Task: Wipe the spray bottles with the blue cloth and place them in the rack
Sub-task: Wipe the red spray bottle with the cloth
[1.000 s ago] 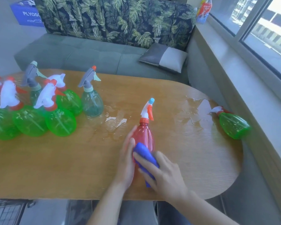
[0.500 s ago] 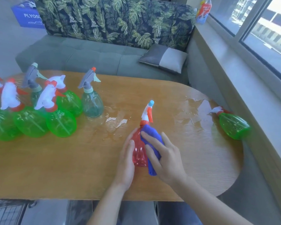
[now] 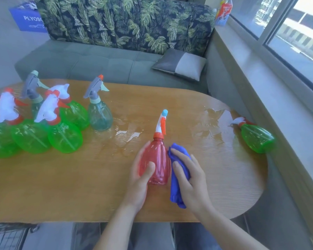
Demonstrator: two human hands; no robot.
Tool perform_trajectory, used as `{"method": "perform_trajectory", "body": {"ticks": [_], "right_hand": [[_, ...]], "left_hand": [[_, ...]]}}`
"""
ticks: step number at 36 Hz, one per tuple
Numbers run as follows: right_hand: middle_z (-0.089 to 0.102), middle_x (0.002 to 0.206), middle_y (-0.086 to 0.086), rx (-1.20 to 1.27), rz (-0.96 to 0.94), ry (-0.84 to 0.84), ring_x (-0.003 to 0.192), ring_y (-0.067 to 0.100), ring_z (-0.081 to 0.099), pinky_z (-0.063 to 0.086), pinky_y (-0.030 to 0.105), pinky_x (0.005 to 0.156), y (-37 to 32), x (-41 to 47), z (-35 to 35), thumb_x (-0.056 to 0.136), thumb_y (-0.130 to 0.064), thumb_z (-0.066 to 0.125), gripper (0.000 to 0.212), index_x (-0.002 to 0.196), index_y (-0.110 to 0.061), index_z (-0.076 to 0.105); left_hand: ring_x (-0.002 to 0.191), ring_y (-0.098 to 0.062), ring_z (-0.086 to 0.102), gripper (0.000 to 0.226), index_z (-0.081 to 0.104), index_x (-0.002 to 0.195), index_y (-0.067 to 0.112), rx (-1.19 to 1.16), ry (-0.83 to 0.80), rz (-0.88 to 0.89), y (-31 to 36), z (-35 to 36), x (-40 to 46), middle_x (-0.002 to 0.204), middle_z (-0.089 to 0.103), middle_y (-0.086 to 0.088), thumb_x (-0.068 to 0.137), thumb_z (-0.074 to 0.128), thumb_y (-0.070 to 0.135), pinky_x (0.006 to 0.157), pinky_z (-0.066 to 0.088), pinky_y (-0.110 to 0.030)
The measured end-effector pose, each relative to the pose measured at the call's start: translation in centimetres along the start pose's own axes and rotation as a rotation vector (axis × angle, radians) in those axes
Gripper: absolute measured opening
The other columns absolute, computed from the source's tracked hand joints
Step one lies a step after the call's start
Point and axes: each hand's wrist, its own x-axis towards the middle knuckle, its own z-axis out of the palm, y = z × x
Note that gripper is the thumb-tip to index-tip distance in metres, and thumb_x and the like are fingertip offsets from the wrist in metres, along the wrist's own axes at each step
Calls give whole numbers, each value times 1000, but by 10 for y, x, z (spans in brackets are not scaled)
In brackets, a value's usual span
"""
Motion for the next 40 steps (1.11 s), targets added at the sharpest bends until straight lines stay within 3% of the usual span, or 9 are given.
{"method": "perform_trajectory", "body": {"ticks": [3, 6, 10, 16, 23, 28, 33, 36, 40], "right_hand": [[65, 124, -15, 87, 76, -12, 121, 15, 63, 53, 42, 104, -4, 3, 3, 107, -29, 55, 31, 134, -37, 67], [66, 124, -13, 154, 104, -1, 122, 16, 63, 53, 44, 103, -7, 2, 7, 106, -30, 55, 30, 133, -35, 68], [66, 129, -15, 184, 96, 63, 128, 11, 60, 48, 34, 109, -9, 1, 8, 106, -24, 56, 31, 132, -33, 69], [66, 121, -17, 110, 76, 57, 121, 9, 62, 46, 17, 99, -8, -3, 10, 105, -24, 57, 31, 131, -36, 69], [64, 113, -16, 9, -51, 99, 109, 10, 65, 52, 22, 90, -21, 30, 2, 105, -35, 56, 29, 130, -34, 72], [62, 103, -17, -212, -32, -4, 96, 7, 65, 56, 36, 83, -16, 42, 11, 103, -59, 41, 41, 135, -48, 64], [48, 94, -14, -348, -287, -34, 70, 8, 54, 52, 27, 64, -10, 23, 14, 108, -48, 45, 37, 138, -39, 64], [36, 96, -14, -462, -541, -97, 75, 3, 41, 42, 19, 63, -2, 9, 8, 108, -38, 53, 33, 136, -32, 69], [52, 94, -4, -599, -764, -194, 78, 13, 51, 41, 24, 54, 8, -1, 0, 103, -35, 62, 30, 132, -34, 72]], "left_hand": [[142, -29, 59, 91, 56, 154, 32, -25, -27, -7, -1, 1, 2, 154, 62, -6, 75, 93, 59, 118, 45, -51], [141, -28, 60, 82, 56, 154, 33, -42, -38, -3, -3, 1, 3, 152, 63, -5, 81, 91, 50, 118, 44, -52], [147, -23, 56, 69, 52, 158, 32, -38, -29, 15, -4, 2, 4, 157, 60, 1, 93, 74, 40, 120, 44, -50], [144, -21, 58, 54, 51, 158, 31, -70, -38, 9, -2, 3, 4, 156, 61, 1, 104, 49, 31, 111, 52, -36], [143, -18, 59, 47, 60, 151, 33, -79, -20, -1, -1, 4, 5, 153, 64, 6, 105, 48, 31, 108, 55, -34], [151, -17, 50, 43, 65, 148, 39, -55, -8, 2, -5, 3, 5, 159, 58, 7, 108, 50, 35, 127, 34, -54], [150, -15, 51, 39, 66, 146, 33, -102, 21, -1, -6, 3, 7, 156, 61, 7, 111, 49, 31, 125, 36, -49], [145, -10, 56, 37, 63, 147, 27, -65, 35, 12, -7, 3, 8, 152, 64, 13, 112, 51, 31, 121, 44, -37], [146, -10, 54, 47, 62, 149, 22, 0, 27, 37, -8, 2, 8, 153, 63, 13, 107, 44, 32, 112, 47, -22]]}}
